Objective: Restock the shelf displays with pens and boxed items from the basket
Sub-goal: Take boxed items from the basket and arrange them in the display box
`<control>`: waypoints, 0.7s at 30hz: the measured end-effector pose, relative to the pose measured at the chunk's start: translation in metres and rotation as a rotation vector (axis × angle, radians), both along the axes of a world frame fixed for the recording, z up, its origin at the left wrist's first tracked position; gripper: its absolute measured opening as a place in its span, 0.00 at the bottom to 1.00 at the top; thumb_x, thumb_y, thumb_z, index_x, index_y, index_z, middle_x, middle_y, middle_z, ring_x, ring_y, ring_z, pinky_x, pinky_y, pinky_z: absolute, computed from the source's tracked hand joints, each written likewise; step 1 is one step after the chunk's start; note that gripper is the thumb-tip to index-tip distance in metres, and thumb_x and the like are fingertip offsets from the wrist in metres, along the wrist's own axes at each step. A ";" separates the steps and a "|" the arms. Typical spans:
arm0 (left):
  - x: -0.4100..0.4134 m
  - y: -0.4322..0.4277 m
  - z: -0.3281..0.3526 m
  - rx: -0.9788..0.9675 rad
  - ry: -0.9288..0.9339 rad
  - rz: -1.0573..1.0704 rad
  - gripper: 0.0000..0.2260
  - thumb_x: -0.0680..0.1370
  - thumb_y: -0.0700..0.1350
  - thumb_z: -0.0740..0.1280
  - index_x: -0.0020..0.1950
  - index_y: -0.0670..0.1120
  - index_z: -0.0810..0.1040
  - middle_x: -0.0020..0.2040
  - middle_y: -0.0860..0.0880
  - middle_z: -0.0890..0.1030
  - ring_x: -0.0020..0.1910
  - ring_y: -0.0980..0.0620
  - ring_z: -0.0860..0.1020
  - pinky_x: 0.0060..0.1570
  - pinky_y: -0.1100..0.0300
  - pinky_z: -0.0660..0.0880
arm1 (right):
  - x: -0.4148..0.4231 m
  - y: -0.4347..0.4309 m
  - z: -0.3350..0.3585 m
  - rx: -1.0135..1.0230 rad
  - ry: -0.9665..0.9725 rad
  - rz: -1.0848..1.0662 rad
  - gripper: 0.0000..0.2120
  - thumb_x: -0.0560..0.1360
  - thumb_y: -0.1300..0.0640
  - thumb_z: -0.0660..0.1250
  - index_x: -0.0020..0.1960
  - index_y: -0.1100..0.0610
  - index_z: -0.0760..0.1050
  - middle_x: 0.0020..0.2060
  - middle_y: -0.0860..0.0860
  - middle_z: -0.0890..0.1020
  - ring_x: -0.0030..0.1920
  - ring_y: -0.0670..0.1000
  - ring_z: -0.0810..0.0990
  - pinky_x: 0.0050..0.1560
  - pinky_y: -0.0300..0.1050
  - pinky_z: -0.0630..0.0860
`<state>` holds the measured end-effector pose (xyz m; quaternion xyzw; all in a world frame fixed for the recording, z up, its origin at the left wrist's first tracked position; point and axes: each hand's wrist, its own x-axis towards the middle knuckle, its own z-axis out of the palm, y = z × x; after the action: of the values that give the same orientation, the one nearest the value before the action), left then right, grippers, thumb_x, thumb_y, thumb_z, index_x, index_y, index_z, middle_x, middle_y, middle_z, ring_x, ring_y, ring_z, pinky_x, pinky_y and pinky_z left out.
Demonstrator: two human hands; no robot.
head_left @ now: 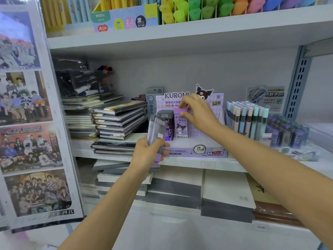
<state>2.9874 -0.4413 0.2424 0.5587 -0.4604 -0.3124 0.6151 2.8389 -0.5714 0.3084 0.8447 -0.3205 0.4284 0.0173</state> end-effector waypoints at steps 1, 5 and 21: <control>0.000 0.000 0.000 0.002 0.001 -0.001 0.07 0.79 0.43 0.65 0.44 0.45 0.82 0.44 0.43 0.86 0.40 0.48 0.83 0.46 0.50 0.78 | 0.001 0.000 -0.003 -0.017 -0.011 -0.024 0.08 0.74 0.62 0.71 0.51 0.55 0.75 0.48 0.46 0.73 0.46 0.48 0.74 0.46 0.40 0.72; 0.003 0.001 0.001 -0.011 0.019 -0.037 0.05 0.80 0.43 0.65 0.50 0.44 0.81 0.44 0.48 0.86 0.38 0.51 0.83 0.41 0.56 0.80 | 0.002 -0.001 -0.016 -0.016 -0.024 -0.130 0.08 0.75 0.61 0.70 0.54 0.54 0.77 0.48 0.46 0.69 0.46 0.46 0.71 0.36 0.29 0.62; -0.005 0.026 0.025 -0.011 0.174 -0.204 0.09 0.77 0.43 0.70 0.54 0.39 0.79 0.44 0.39 0.85 0.39 0.45 0.83 0.39 0.57 0.82 | -0.010 0.042 0.004 0.531 -0.347 0.369 0.09 0.75 0.54 0.72 0.52 0.57 0.78 0.26 0.48 0.79 0.23 0.44 0.73 0.24 0.35 0.69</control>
<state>2.9819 -0.4157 0.2677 0.4762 -0.4613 -0.4181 0.6209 2.8294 -0.5293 0.3128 0.7780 -0.2611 0.4630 -0.3348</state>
